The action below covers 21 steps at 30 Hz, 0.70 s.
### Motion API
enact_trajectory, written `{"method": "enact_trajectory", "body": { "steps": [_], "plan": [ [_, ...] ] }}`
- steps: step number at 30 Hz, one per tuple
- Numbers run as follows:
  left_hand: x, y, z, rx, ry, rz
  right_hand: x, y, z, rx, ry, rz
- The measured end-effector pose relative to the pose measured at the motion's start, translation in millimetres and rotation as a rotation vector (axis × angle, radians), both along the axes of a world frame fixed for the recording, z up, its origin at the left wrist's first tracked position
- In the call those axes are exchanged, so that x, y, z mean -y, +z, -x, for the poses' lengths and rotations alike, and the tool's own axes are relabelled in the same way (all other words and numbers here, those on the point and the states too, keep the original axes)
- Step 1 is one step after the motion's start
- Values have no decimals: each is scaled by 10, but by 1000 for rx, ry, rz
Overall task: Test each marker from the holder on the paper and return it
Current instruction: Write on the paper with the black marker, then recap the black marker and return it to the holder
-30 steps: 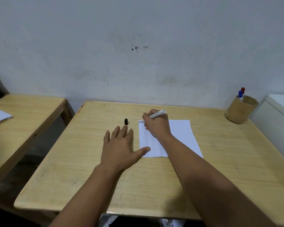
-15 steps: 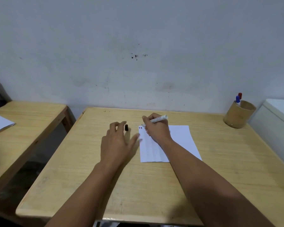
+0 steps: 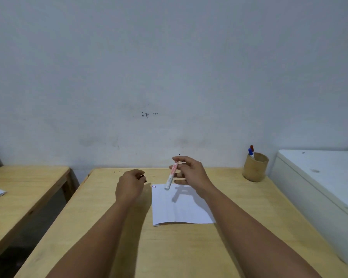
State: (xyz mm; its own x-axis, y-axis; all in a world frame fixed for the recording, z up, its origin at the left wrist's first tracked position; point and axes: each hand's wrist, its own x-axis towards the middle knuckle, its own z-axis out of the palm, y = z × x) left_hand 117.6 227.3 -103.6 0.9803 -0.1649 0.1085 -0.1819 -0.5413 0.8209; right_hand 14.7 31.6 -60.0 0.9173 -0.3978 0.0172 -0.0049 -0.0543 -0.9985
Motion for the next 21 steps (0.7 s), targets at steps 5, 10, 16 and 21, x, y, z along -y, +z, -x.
{"method": "enact_trajectory", "body": {
  "steps": [5, 10, 16, 21],
  "plan": [
    [212, 675, 248, -113, -125, 412, 91, 233, 341, 103, -40, 30],
    [441, 1125, 584, -140, -186, 562, 88, 386, 631, 120, -38, 257],
    [661, 1341, 921, -119, -226, 576, 181, 547, 888, 142, -85, 354],
    [801, 1381, 1085, -101, -232, 574, 268, 586, 1064, 135, -129, 364]
  ]
}}
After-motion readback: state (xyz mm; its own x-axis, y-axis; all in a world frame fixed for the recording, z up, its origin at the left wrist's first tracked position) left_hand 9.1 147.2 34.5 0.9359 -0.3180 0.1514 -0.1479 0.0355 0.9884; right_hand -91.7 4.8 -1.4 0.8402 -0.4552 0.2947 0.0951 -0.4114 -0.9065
